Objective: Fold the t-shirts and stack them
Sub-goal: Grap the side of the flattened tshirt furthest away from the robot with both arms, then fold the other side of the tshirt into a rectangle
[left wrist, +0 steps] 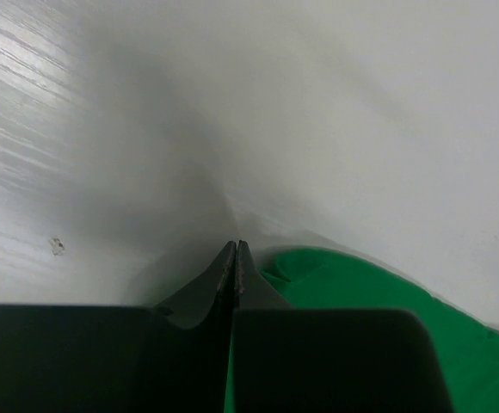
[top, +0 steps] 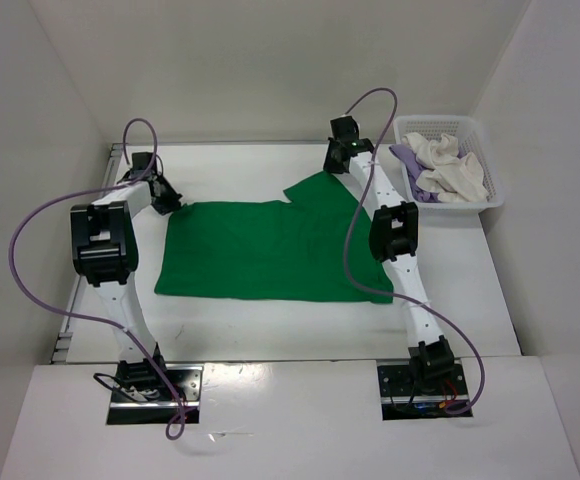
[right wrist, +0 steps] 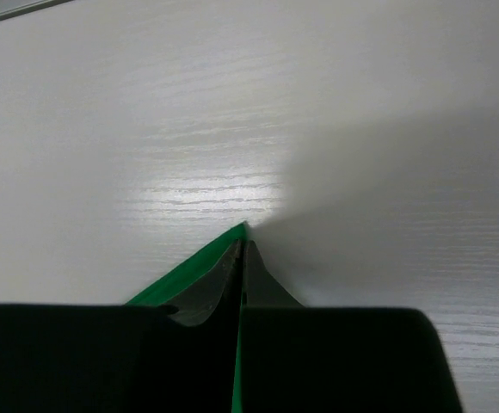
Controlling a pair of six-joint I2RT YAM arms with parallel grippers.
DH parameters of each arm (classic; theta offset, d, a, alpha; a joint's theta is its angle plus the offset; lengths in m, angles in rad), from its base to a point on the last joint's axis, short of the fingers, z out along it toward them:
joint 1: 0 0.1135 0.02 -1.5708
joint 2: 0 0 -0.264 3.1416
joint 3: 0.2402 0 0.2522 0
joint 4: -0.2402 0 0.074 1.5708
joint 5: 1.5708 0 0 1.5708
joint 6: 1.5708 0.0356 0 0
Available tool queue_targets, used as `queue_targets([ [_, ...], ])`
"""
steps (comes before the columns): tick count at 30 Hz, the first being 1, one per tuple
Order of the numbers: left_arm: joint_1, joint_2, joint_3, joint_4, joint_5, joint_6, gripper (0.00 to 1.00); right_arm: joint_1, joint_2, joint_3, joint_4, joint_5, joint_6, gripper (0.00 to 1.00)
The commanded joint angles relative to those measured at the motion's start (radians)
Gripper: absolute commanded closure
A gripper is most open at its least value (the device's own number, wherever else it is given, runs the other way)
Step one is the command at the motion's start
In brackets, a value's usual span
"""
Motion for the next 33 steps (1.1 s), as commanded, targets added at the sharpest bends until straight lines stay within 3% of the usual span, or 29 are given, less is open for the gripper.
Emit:
queue_targets([
  [1,0.004,-0.113,-0.048,0.052,0.049,-0.029,1.0,-0.005,-0.073,0.018,-0.065,-0.016,0.008,1.0],
  [4,0.004,-0.123,-0.049,0.064,0.059,-0.029,1.0,-0.025,-0.191,-0.141,-0.033,-0.063,-0.001,1.0],
  [5,0.014,-0.123,-0.04,0.052,0.059,-0.017,1.0,-0.037,-0.297,-0.202,-0.01,-0.063,-0.001,1.0],
  [9,0.014,-0.155,-0.064,0.061,0.069,-0.008,1.0,-0.079,-0.567,-0.621,0.133,-0.174,-0.012,1.0],
  [12,0.014,-0.178,-0.076,0.061,0.058,0.01,1.0,-0.099,-0.681,-0.782,0.171,-0.2,-0.012,1.0],
  [17,0.014,-0.229,-0.131,0.061,0.058,0.02,1.0,-0.099,-0.784,-0.997,0.205,-0.2,-0.003,1.0],
  [23,0.061,-0.328,-0.236,0.07,0.115,0.009,1.0,-0.099,-1.018,-1.258,0.257,-0.2,0.03,1.0],
  [33,0.127,-0.444,-0.372,0.049,0.115,0.0,1.0,-0.09,-1.33,-1.562,0.234,-0.168,0.074,1.0],
])
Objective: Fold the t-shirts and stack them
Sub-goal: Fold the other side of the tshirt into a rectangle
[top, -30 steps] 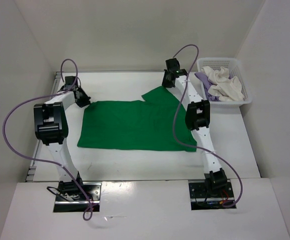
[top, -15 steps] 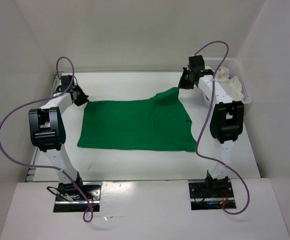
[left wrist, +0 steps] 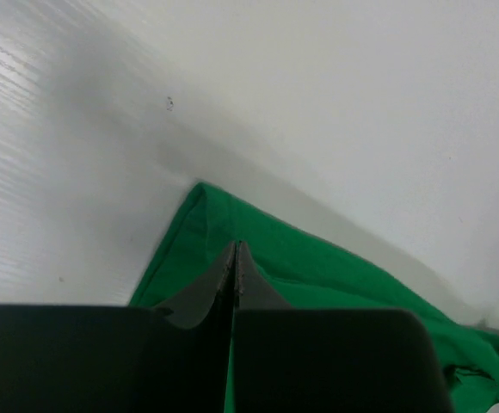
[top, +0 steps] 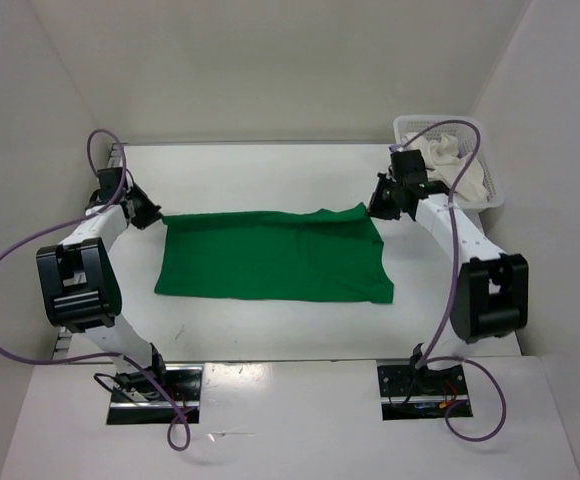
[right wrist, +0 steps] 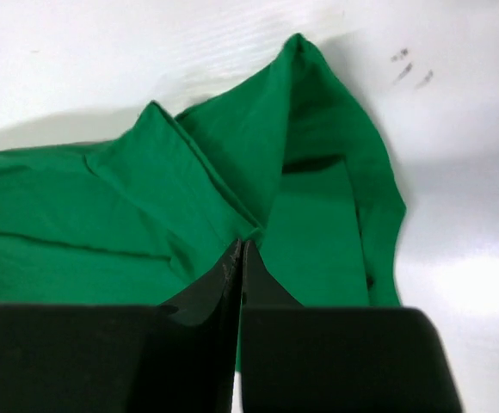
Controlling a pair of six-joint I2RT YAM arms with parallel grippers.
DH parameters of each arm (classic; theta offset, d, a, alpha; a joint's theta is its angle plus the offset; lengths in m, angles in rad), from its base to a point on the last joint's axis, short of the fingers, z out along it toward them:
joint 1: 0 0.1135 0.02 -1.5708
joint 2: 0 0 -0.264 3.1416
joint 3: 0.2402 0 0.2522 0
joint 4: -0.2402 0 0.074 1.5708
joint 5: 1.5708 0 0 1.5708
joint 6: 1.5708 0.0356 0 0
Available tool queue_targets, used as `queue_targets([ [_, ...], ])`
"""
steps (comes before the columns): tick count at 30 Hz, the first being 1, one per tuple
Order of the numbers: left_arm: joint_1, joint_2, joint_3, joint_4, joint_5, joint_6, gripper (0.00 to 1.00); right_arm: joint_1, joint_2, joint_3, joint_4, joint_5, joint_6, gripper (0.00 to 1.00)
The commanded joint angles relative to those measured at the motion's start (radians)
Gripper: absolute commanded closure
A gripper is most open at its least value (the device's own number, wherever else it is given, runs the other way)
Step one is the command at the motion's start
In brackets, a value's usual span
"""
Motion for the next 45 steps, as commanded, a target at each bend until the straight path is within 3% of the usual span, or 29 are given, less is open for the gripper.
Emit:
queue_targets([
  [1,0.02,-0.051,-0.025,0.011,0.018,-0.002,1.0,0.012,-0.12,-0.077,0.014,0.037,0.029,1.0],
  [12,0.039,-0.069,-0.089,0.001,0.027,-0.002,1.0,0.012,-0.309,-0.224,-0.181,0.041,0.057,0.97],
  [23,0.039,-0.089,-0.134,-0.019,0.007,0.018,1.0,0.064,-0.332,-0.234,-0.336,-0.005,0.076,0.86],
  [27,0.039,-0.103,-0.134,-0.03,0.007,0.006,0.93,0.075,-0.373,-0.234,-0.321,-0.005,0.077,0.8],
  [29,0.039,-0.135,-0.143,-0.041,-0.003,-0.006,0.86,0.075,-0.306,-0.234,-0.277,-0.042,0.067,0.8],
  [31,0.048,-0.184,-0.143,-0.041,-0.055,-0.02,0.78,0.133,-0.269,-0.224,-0.176,-0.042,0.058,0.88],
  [34,0.048,-0.265,-0.177,-0.05,-0.098,-0.068,0.78,0.172,-0.2,-0.195,-0.085,-0.022,0.067,0.96],
  [37,0.048,-0.307,-0.209,-0.01,-0.065,-0.088,0.78,0.172,-0.096,-0.146,0.016,-0.022,0.077,0.96],
  [38,0.048,-0.316,-0.209,-0.001,-0.065,-0.088,0.8,0.184,-0.068,-0.129,0.048,-0.022,0.066,0.95],
  [42,-0.124,-0.245,-0.197,0.025,-0.052,-0.028,0.78,0.193,0.07,-0.025,0.095,-0.01,0.046,0.82],
  [45,-0.164,-0.159,-0.152,-0.007,-0.078,-0.019,0.78,0.202,0.165,0.042,0.118,0.005,0.026,0.75],
])
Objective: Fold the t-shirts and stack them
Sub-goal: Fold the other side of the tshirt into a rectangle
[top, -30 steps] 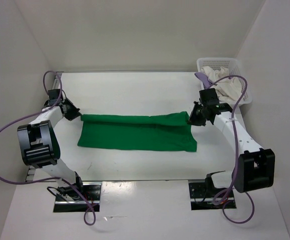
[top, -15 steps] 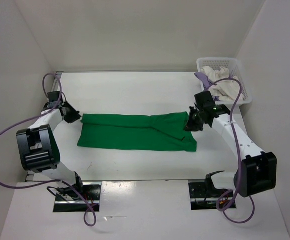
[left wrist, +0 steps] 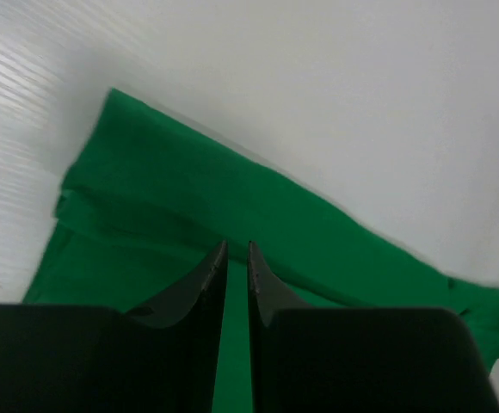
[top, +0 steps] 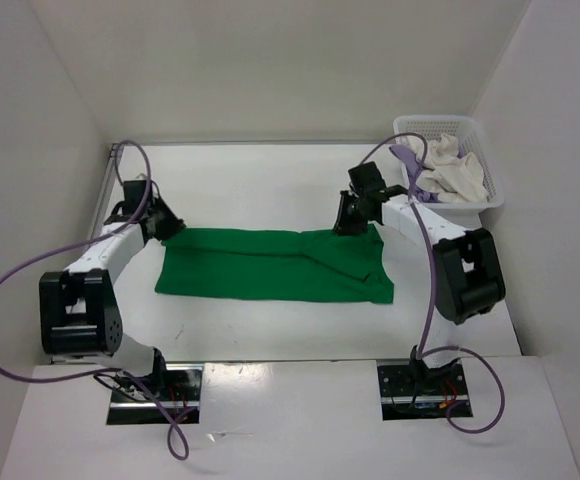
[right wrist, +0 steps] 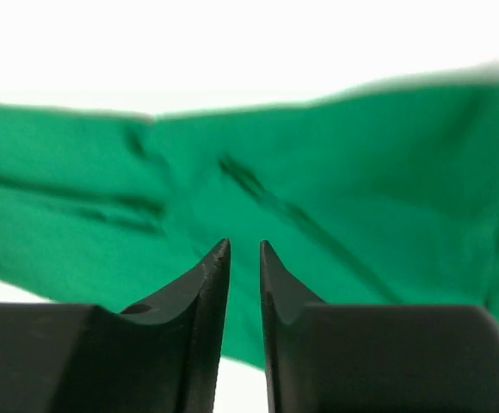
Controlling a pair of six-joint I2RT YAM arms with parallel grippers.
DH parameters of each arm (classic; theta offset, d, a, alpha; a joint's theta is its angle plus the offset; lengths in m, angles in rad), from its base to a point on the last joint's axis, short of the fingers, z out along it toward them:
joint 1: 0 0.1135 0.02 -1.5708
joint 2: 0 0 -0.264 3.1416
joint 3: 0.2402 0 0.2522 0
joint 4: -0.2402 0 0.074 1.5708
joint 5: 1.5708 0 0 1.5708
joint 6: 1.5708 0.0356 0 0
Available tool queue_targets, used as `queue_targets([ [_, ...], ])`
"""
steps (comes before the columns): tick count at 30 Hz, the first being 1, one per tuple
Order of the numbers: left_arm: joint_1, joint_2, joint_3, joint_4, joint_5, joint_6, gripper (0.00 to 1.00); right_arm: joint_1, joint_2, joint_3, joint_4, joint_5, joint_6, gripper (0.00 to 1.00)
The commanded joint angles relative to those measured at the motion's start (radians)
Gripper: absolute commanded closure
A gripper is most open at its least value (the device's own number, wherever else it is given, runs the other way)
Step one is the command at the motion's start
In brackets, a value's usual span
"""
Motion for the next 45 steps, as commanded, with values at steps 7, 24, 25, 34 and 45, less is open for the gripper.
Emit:
queue_targets([
  [7,-0.043,0.194,0.084,-0.015,-0.02,0.058,0.81,0.06,0.222,0.185,0.106,0.043,-0.06,0.72],
  [24,0.003,0.182,-0.013,-0.115,0.026,0.08,0.81,0.129,0.253,0.18,0.078,0.072,-0.08,0.61],
  [25,0.003,0.154,-0.022,-0.13,0.035,0.08,0.81,0.129,0.244,0.171,0.078,0.063,-0.08,0.61],
  [34,0.012,0.018,-0.082,-0.182,0.091,0.1,0.79,0.158,0.195,0.117,0.045,0.063,-0.08,0.58],
  [45,0.012,0.014,-0.071,-0.124,0.161,0.052,0.78,0.227,0.022,-0.004,-0.02,0.068,-0.048,0.86],
])
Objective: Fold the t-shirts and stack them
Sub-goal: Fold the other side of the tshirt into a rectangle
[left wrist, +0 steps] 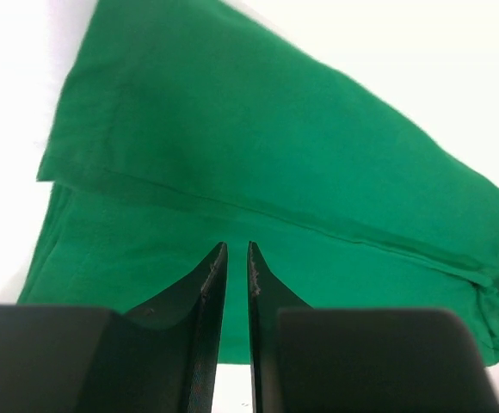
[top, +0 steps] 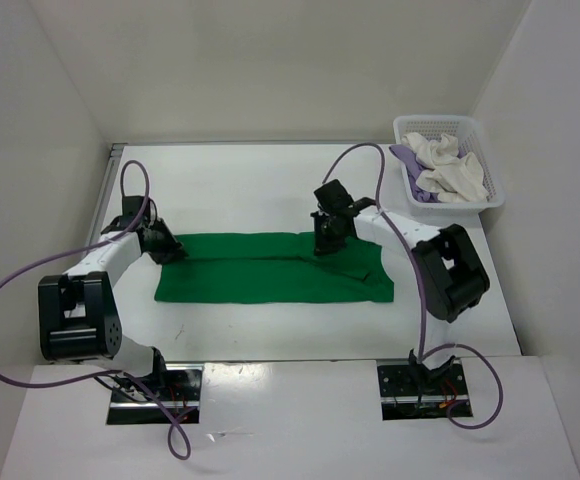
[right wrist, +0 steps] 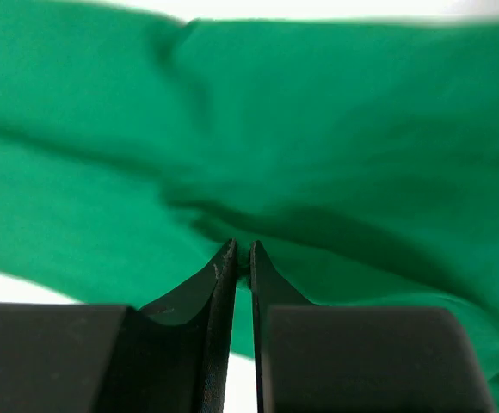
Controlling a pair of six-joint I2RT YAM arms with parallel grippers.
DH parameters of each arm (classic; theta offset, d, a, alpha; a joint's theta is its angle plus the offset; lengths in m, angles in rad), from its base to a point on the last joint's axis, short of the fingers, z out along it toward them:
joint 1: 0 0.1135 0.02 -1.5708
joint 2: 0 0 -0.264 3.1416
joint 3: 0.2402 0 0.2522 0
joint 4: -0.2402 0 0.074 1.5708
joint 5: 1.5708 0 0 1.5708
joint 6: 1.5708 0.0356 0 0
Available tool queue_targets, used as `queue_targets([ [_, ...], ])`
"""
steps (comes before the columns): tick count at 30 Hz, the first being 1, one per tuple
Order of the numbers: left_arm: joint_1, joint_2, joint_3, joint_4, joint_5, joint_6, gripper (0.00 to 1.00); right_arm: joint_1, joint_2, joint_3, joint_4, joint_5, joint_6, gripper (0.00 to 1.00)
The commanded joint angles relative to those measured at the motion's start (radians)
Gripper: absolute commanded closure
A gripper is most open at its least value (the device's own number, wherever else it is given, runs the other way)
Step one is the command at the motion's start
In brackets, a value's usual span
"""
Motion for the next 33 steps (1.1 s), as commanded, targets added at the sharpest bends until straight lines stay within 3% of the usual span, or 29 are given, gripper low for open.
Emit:
queue_targets([
  [1,0.006,0.01,0.026,0.053,0.045,-0.018,0.78,0.056,-0.108,-0.053,-0.04,0.008,0.04,0.86],
  [9,-0.003,0.084,0.097,0.084,0.065,-0.037,0.78,0.123,-0.179,-0.156,-0.04,-0.074,0.15,0.83],
  [12,-0.014,0.105,0.118,0.093,0.074,-0.046,0.78,0.123,-0.202,-0.165,-0.04,-0.119,0.172,0.65],
  [13,-0.014,0.105,0.118,0.093,0.074,-0.046,0.78,0.123,-0.202,-0.156,-0.04,-0.119,0.172,0.52],
  [17,-0.046,0.115,0.118,0.112,0.074,-0.055,0.78,0.113,-0.211,-0.096,-0.096,-0.095,0.131,0.48],
  [18,-0.057,0.115,0.118,0.112,0.074,-0.064,0.78,0.113,-0.22,-0.096,-0.096,-0.081,0.121,0.5],
  [19,-0.057,0.124,0.118,0.112,0.074,-0.064,0.78,0.096,-0.22,-0.096,-0.096,-0.072,0.121,0.61],
  [23,-0.066,0.161,0.109,0.122,0.063,-0.073,0.78,0.073,-0.21,-0.14,-0.041,-0.001,0.152,0.83],
  [26,-0.008,0.185,0.057,0.164,0.149,-0.102,0.78,0.03,-0.219,-0.232,0.015,0.025,0.215,0.88],
  [33,0.03,0.185,-0.014,0.164,0.149,-0.112,0.77,-0.126,-0.335,-0.43,0.068,0.036,0.304,0.89],
])
